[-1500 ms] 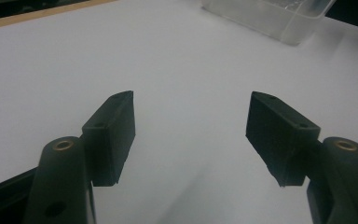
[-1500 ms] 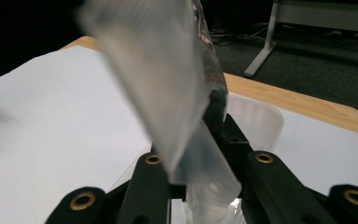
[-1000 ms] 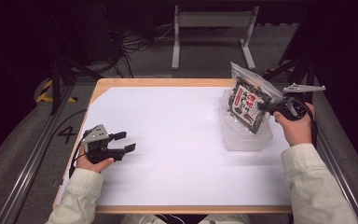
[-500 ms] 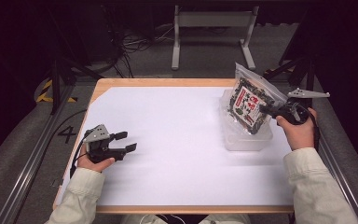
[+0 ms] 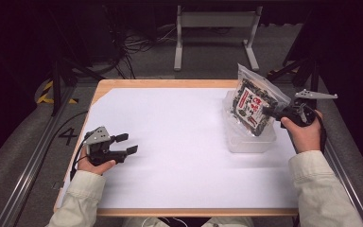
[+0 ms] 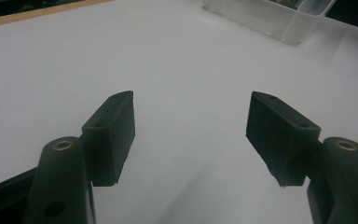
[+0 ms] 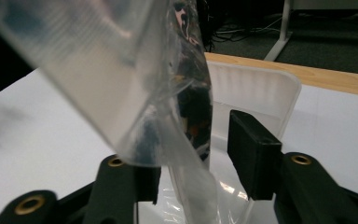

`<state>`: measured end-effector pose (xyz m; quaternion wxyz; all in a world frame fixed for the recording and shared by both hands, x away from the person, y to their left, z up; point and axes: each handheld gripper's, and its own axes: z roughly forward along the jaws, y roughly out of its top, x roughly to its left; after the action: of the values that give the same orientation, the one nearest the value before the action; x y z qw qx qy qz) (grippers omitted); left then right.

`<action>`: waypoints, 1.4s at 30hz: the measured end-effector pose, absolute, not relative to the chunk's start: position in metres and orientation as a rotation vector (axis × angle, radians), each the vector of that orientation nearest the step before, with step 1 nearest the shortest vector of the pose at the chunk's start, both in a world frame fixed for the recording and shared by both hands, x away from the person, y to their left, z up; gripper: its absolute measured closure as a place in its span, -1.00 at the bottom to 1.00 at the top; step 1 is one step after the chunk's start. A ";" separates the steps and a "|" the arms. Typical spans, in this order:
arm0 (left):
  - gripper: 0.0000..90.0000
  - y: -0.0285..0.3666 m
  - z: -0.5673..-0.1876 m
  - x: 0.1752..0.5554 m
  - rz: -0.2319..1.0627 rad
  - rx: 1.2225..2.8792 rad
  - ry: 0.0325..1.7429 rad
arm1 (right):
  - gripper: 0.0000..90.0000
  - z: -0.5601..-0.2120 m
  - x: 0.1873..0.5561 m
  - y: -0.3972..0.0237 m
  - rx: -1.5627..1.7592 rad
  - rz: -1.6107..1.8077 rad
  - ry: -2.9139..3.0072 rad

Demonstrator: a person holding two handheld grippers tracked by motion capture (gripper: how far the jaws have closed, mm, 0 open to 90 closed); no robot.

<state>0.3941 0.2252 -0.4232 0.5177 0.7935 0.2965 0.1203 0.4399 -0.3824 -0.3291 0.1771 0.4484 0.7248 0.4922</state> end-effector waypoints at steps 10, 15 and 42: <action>-0.26 0.224 -0.421 0.389 0.295 1.896 0.703 | -0.18 -0.318 0.420 -0.388 1.211 1.388 1.973; -0.27 0.224 -0.417 0.379 0.294 1.915 0.704 | -0.31 -0.314 0.404 -0.389 1.181 1.398 1.951; -0.32 0.226 -0.419 0.348 0.294 1.874 0.677 | -0.70 -0.333 0.335 -0.335 0.849 1.565 2.066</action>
<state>0.3479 0.2264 -0.4191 0.5344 0.7863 0.2843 0.1235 0.3346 -0.3348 -0.3326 0.2056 0.3045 0.7413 0.5616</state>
